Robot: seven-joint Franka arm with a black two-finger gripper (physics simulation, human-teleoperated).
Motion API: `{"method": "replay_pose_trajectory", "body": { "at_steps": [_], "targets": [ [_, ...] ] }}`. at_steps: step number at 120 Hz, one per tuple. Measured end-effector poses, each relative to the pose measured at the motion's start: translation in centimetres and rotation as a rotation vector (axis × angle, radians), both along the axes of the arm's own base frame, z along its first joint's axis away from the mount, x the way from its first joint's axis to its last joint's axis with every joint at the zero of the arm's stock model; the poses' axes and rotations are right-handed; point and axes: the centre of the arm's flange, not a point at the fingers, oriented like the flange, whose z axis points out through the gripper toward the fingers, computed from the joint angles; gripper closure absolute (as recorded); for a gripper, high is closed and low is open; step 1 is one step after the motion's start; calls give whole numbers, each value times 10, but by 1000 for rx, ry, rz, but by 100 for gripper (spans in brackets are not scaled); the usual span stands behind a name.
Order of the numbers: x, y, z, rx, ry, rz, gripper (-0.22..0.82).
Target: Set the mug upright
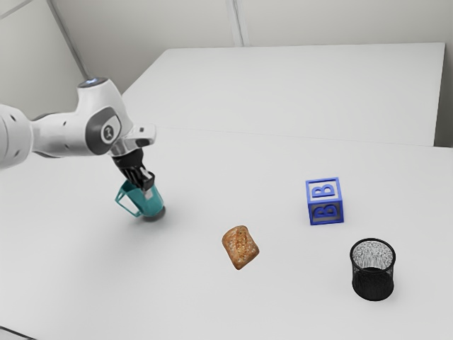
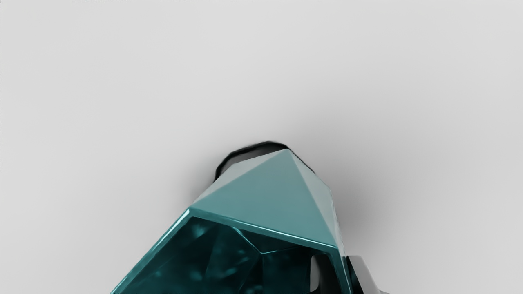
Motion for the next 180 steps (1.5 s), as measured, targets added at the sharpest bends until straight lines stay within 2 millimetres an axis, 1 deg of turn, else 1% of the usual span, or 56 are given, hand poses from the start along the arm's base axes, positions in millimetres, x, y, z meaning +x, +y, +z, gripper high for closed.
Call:
{"method": "replay_pose_trajectory", "body": {
  "at_steps": [17,35,44,54,60,72,84,91,96,113,125,131,138,144,155,180],
  "targets": [
    [2,0,-7,6,-5,30,78],
    [5,-3,-17,0,4,51,71],
    [5,-4,-19,-2,4,60,62],
    [6,-5,-19,-4,2,71,44],
    [6,-5,-17,-4,0,78,35],
    [6,-12,-11,-3,-7,76,22],
    [2,-14,7,-1,-15,82,13],
    [-1,-14,27,2,-31,85,10],
    [-1,-14,45,5,-45,88,8],
    [17,-15,121,5,-92,90,4],
    [25,-16,172,3,-121,91,3],
    [25,-18,194,2,-127,91,2],
    [24,-20,213,2,-126,90,2],
    [21,-21,222,3,-114,90,1],
    [16,-25,231,4,-87,88,1],
    [10,-32,230,-7,-33,86,0]
  ]
}}
